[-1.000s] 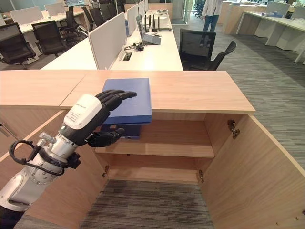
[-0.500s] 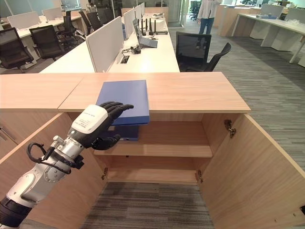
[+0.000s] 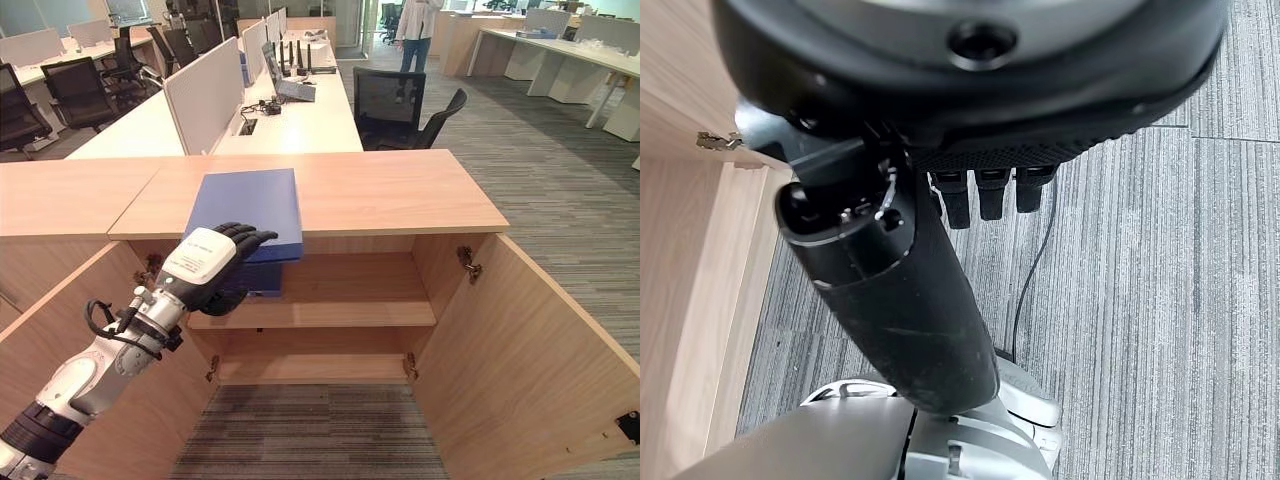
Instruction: Put the empty folder in the office cabinet
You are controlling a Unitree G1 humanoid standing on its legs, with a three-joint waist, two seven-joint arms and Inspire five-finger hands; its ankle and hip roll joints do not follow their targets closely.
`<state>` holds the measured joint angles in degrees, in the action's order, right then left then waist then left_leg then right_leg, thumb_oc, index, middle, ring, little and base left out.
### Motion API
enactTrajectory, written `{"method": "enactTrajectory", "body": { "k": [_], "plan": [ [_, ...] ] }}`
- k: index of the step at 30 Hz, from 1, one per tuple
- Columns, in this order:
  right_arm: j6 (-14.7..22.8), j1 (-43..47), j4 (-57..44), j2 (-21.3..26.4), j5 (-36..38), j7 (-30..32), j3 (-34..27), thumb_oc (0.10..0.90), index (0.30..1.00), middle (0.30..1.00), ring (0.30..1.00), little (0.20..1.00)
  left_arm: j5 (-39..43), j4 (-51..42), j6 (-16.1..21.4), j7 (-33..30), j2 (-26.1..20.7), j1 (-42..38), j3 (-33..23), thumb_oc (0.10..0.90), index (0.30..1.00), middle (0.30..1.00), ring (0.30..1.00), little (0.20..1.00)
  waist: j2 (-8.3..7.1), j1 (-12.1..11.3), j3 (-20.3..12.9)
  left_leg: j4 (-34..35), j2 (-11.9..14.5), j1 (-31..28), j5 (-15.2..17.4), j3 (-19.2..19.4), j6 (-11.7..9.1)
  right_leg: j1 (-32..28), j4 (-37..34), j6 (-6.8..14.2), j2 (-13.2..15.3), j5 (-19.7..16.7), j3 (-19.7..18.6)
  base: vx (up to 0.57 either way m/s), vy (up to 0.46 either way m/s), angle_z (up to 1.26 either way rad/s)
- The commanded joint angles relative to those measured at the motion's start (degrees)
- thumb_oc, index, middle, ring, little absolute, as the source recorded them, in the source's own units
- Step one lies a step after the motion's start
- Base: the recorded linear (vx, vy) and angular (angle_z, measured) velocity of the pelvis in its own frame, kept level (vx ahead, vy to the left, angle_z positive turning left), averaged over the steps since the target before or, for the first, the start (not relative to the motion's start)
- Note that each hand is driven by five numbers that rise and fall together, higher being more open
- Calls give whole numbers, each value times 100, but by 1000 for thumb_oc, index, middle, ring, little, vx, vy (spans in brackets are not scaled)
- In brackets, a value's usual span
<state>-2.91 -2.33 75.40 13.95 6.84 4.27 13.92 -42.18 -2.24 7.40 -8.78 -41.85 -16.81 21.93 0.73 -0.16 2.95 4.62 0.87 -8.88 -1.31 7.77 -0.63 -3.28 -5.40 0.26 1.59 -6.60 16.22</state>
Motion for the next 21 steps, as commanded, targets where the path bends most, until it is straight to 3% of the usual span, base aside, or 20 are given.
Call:
{"method": "enactTrajectory", "body": {
  "k": [1, 21],
  "plan": [
    [86, 401, 240, 19, -98, 104, 246, 800, 900, 900, 900, 900, -279, 57, -143, -609, 31, -1275, -105, 800, 900, 900, 900, 900, -222, 50, -82, 38, -55, -1, 459, -53, -213, -386, 40, 635, 235, 470, -121, 0, 0, 0],
    [107, 400, 312, 37, -108, 186, 246, 800, 900, 900, 900, 900, -875, 961, -485, -928, 107, -1698, 244, 800, 900, 900, 900, 900, -226, 108, -119, 38, -61, -32, 482, -17, -196, -392, 40, 642, 222, 474, -175, 1, 0, -1]
  ]
}}
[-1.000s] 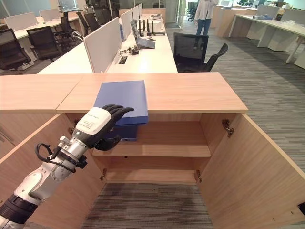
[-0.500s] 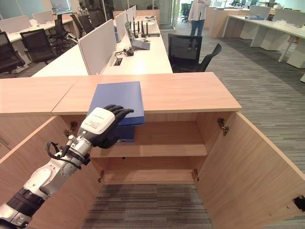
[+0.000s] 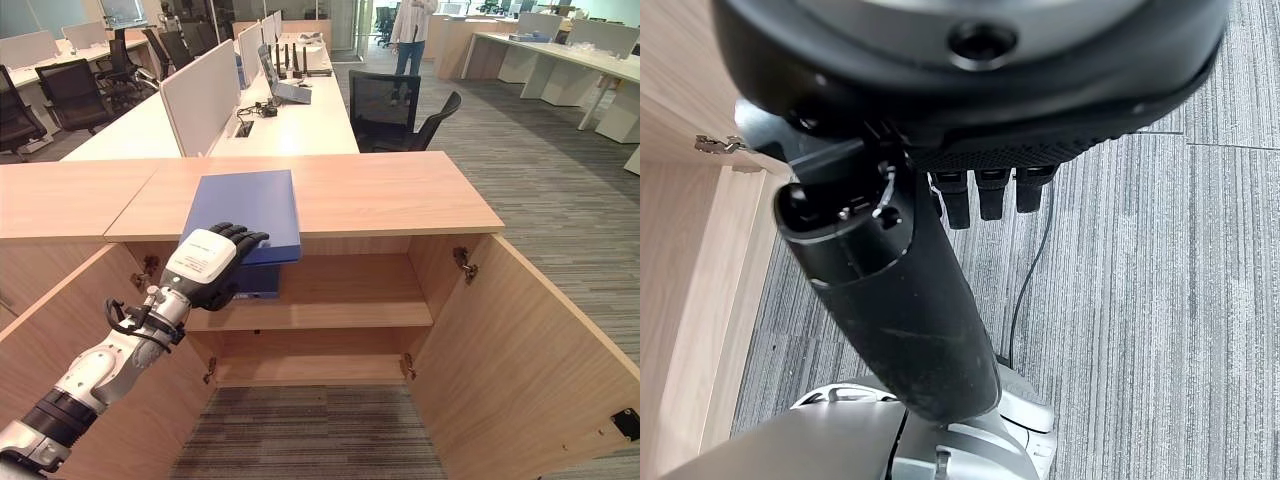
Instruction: Put the empty folder in the office cabinet
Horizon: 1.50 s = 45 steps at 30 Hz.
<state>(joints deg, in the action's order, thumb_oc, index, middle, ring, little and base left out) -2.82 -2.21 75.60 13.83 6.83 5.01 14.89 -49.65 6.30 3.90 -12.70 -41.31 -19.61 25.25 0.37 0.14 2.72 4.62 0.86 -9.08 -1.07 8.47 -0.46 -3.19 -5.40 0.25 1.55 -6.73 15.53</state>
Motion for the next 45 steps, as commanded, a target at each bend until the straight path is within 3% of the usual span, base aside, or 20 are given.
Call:
{"method": "enactTrajectory", "body": {
  "k": [1, 10, 29, 30, 31, 32, 33, 34, 45],
  "plan": [
    [102, 390, 293, 53, -100, 117, 149, 800, 900, 900, 900, 900, -183, 209, -175, -560, 45, -1448, -65, 800, 900, 900, 900, 900, -190, 84, -99, 38, -63, -13, 456, -81, -215, -402, 40, 641, 222, 489, -113, 0, 0, 0],
    [101, 413, 297, 64, -107, 126, 187, 800, 900, 900, 900, 900, -329, 619, -379, -681, 66, -1709, 44, 800, 900, 900, 900, 900, -196, 104, -98, 38, -69, -21, 452, -67, -217, -398, 40, 642, 210, 489, -124, 0, 0, 0],
    [125, 408, 457, 55, -45, 197, 236, 800, 900, 900, 900, 900, -754, 2117, -777, -816, 77, -2543, 873, 800, 900, 900, 900, 900, -146, 230, -132, 38, -82, -48, 466, 2, -198, -383, 40, 662, 212, 483, -169, 0, 1, -1],
    [122, 410, 466, 60, -47, 203, 237, 800, 900, 900, 900, 900, -777, 2242, -815, -804, 81, -2550, 903, 759, 839, 839, 839, 839, -145, 233, -129, 38, -82, -54, 466, 8, -196, -387, 40, 660, 212, 482, -171, 0, 0, 0],
    [125, 403, 475, 65, -45, 208, 230, 800, 900, 900, 900, 900, -783, 2343, -834, -805, 85, -2552, 925, 599, 599, 599, 599, 599, -143, 237, -128, 38, -81, -58, 465, 11, -196, -388, 40, 660, 211, 483, -171, 0, 0, 0],
    [126, 402, 475, 65, -45, 208, 229, 800, 900, 900, 900, 900, -781, 2358, -834, -814, 91, -2559, 933, 584, 575, 575, 575, 575, -142, 236, -129, 38, -81, -58, 466, 11, -197, -388, 40, 660, 211, 483, -171, 0, 0, 0],
    [124, 399, 484, 60, -49, 213, 230, 800, 900, 900, 900, 900, -789, 2455, -868, -830, 100, -2549, 930, 525, 488, 488, 488, 488, -144, 237, -130, 38, -81, -61, 468, 13, -197, -389, 40, 659, 210, 486, -173, 0, 0, 0],
    [133, 400, 487, 62, -48, 221, 230, 800, 900, 900, 900, 900, -800, 2555, -892, -860, 110, -2543, 930, 400, 300, 300, 300, 300, -142, 242, -133, 38, -82, -64, 470, 17, -198, -392, 40, 660, 210, 488, -179, 0, 0, 0],
    [156, 406, 508, 45, -61, 264, 241, 800, 900, 900, 900, 900, -824, 3148, -1181, -1024, 127, -2479, 837, 400, 300, 300, 300, 300, -140, 251, -125, 38, -83, -66, 459, 27, -195, -391, 40, 654, 207, 480, -190, 0, 0, 0]
  ]
}}
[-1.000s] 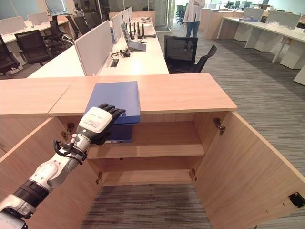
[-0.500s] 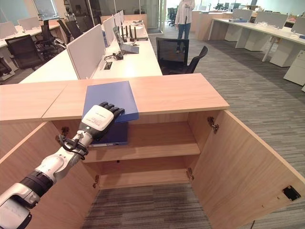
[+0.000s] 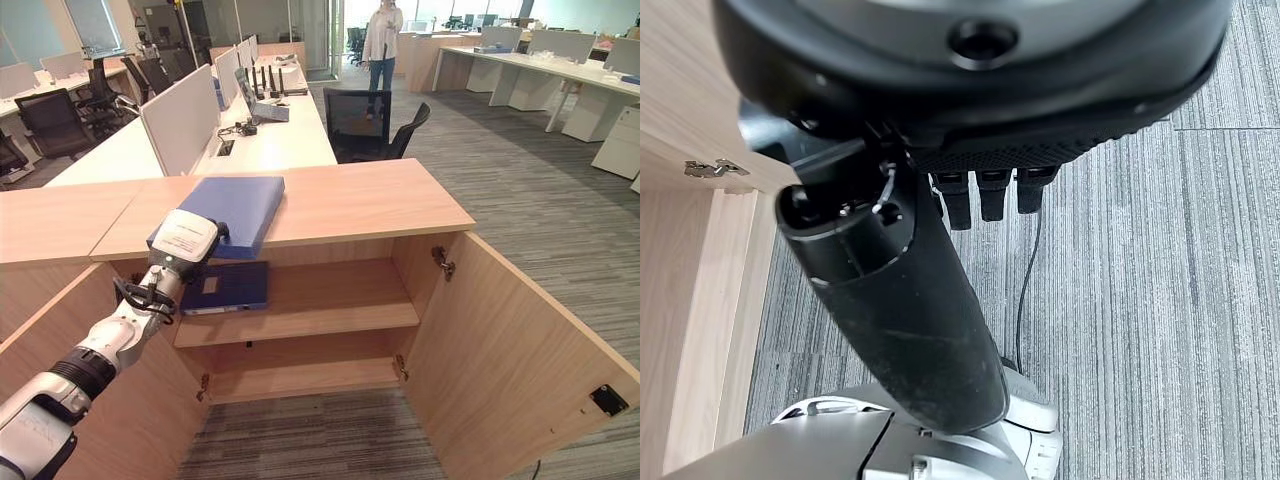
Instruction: Put the empty folder in the office cabinet
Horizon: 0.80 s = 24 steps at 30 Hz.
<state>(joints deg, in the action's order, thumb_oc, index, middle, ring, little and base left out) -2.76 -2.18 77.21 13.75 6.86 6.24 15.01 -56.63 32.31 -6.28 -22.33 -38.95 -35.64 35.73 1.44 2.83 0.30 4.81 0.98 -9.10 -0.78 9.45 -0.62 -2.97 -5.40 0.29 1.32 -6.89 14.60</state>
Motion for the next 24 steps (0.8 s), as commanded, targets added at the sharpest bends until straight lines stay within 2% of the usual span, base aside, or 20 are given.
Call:
{"method": "enactTrajectory", "body": {
  "k": [1, 14, 16, 17, 18, 19, 20, 24],
  "plan": [
    [148, 411, 349, 44, -67, 148, 232, 800, 900, 900, 900, 900, -133, 561, -197, -82, -127, -846, -245, 400, 300, 300, 300, 300, -248, -22, 115, 19, -95, -66, 431, -63, -179, -414, 40, 649, 230, 499, -93, 0, 0, 0],
    [136, 428, 376, 60, -94, 176, 208, 800, 900, 900, 900, 900, -95, 563, -211, -155, -169, -701, -328, 400, 300, 300, 300, 300, -239, -31, 100, 19, -108, -63, 429, -73, -175, -414, 40, 651, 235, 503, -96, 0, 0, 0],
    [132, 452, 406, 57, -83, 181, 185, 800, 900, 900, 900, 900, -68, 516, -219, -183, -162, -736, -346, 483, 425, 425, 425, 425, -232, -36, 91, 19, -114, -70, 434, -73, -169, -420, 40, 650, 233, 506, -93, 0, 0, 0],
    [130, 454, 409, 57, -83, 178, 178, 800, 900, 900, 900, 900, -55, 505, -231, -202, -158, -763, -367, 493, 439, 439, 439, 439, -232, -35, 87, 19, -116, -71, 436, -70, -170, -421, 40, 651, 233, 506, -94, 0, 0, 0],
    [126, 456, 419, 60, -81, 176, 177, 800, 900, 900, 900, 900, -30, 492, -234, -213, -153, -795, -379, 551, 526, 526, 526, 526, -229, -32, 83, 19, -117, -75, 437, -69, -171, -421, 40, 651, 234, 507, -93, 0, 0, 0],
    [122, 459, 432, 63, -85, 177, 186, 800, 900, 900, 900, 900, 2, 479, -240, -238, -143, -834, -392, 551, 526, 526, 526, 526, -226, -29, 79, 19, -117, -79, 439, -68, -171, -423, 40, 651, 234, 507, -94, 0, 0, 0],
    [118, 467, 437, 61, -88, 174, 183, 800, 900, 900, 900, 900, 29, 446, -242, -259, -152, -884, -411, 800, 900, 900, 900, 900, -225, -26, 78, 19, -115, -85, 440, -67, -172, -424, 40, 652, 236, 505, -96, 0, 0, 0],
    [105, 471, 459, 64, -92, 175, 177, 800, 900, 900, 900, 900, 136, 326, -288, -360, -156, -990, -505, 800, 900, 900, 900, 900, -224, -18, 66, 19, -120, -92, 443, -76, -170, -429, 40, 651, 233, 506, -98, 0, 0, 0]
  ]
}}
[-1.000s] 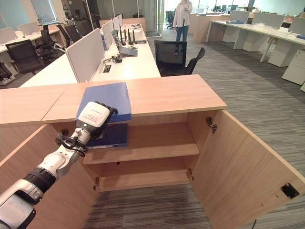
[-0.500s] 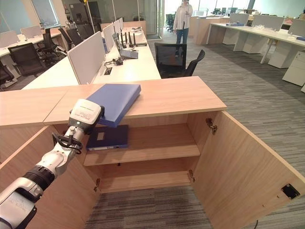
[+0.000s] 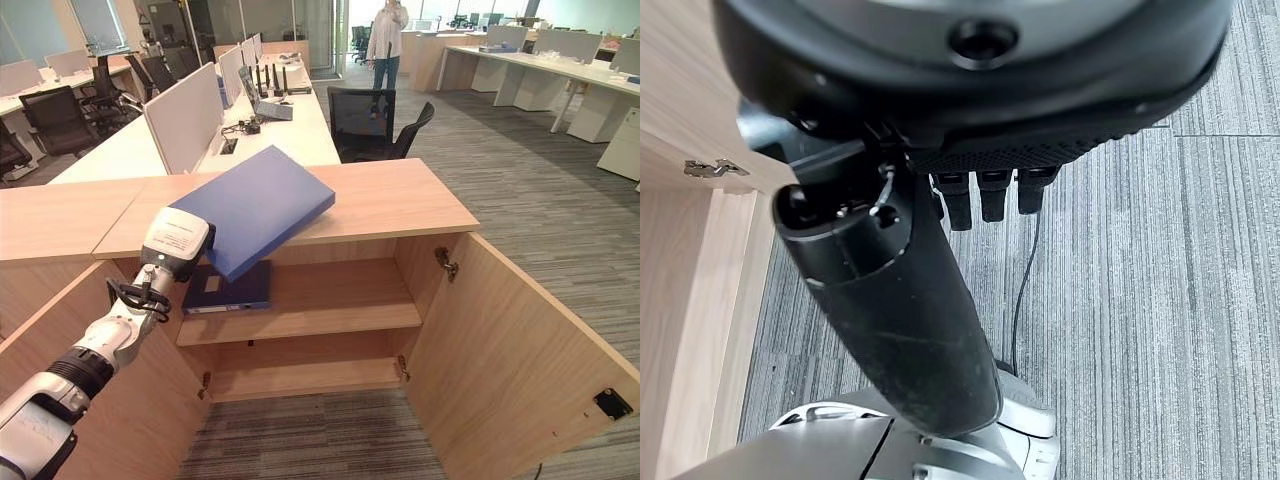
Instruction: Put the empty folder in the office cabinet
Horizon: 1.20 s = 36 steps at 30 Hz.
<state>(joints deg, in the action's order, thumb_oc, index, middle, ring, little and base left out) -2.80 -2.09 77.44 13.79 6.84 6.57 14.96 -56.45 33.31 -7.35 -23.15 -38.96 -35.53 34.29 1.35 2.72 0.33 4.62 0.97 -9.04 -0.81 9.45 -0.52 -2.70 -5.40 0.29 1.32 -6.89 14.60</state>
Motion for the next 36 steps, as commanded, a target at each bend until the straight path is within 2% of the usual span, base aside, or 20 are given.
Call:
{"method": "enactTrajectory", "body": {
  "k": [1, 8, 15, 28, 31, 33, 36],
  "plan": [
    [107, 460, 442, 59, -88, 141, 179, 800, 900, 900, 900, 900, 169, 207, -192, -315, -156, -1031, -402, 800, 900, 900, 900, 900, -213, -4, 60, 38, -120, -102, 447, -73, -180, -457, 40, 651, 233, 506, -98, 0, 0, 0],
    [77, 487, 480, 69, -104, 153, 160, 800, 900, 900, 900, 900, 428, 7, -240, -480, -168, -1252, -638, 800, 900, 900, 900, 900, -199, 21, 30, 38, -122, -103, 450, -66, -183, -464, 40, 649, 239, 507, -105, 0, 0, 0],
    [33, 521, 535, 106, -108, 125, 127, 800, 900, 900, 900, 900, 521, -29, -277, -498, -266, -1607, -615, 800, 900, 900, 900, 900, -165, 47, 5, 38, -130, -106, 461, -82, -181, -467, 40, 655, 247, 494, -117, 0, 0, 0],
    [53, 468, 486, 149, -76, 91, 103, 800, 900, 900, 900, 900, 694, 107, -227, -433, -405, -1629, -578, 800, 900, 900, 900, 900, -176, 81, -20, 38, -131, -104, 455, -59, -181, -450, 40, 649, 234, 494, -158, 0, 0, 0],
    [65, 476, 473, 121, -56, 95, 101, 800, 900, 900, 900, 900, 1061, 169, -331, -627, -389, -1524, -968, 800, 900, 900, 900, 900, -196, 72, -31, 38, -128, -106, 455, -49, -184, -441, 40, 640, 225, 492, -168, 0, 0, 0],
    [59, 482, 451, 73, -48, 109, 64, 800, 900, 900, 900, 900, 1347, -129, -396, -820, -389, -1356, -1454, 800, 900, 900, 900, 900, -224, 41, -22, 38, -127, -99, 454, -66, -183, -435, 40, 633, 225, 494, -166, 0, 0, 0],
    [51, 486, 441, 71, -60, 90, 59, 800, 900, 900, 900, 900, 1446, -340, -419, -904, -425, -1163, -1776, 800, 900, 900, 900, 900, -225, 32, -26, 38, -130, -100, 454, -69, -185, -439, 40, 628, 219, 497, -172, 1, 0, -1]
  ]
}}
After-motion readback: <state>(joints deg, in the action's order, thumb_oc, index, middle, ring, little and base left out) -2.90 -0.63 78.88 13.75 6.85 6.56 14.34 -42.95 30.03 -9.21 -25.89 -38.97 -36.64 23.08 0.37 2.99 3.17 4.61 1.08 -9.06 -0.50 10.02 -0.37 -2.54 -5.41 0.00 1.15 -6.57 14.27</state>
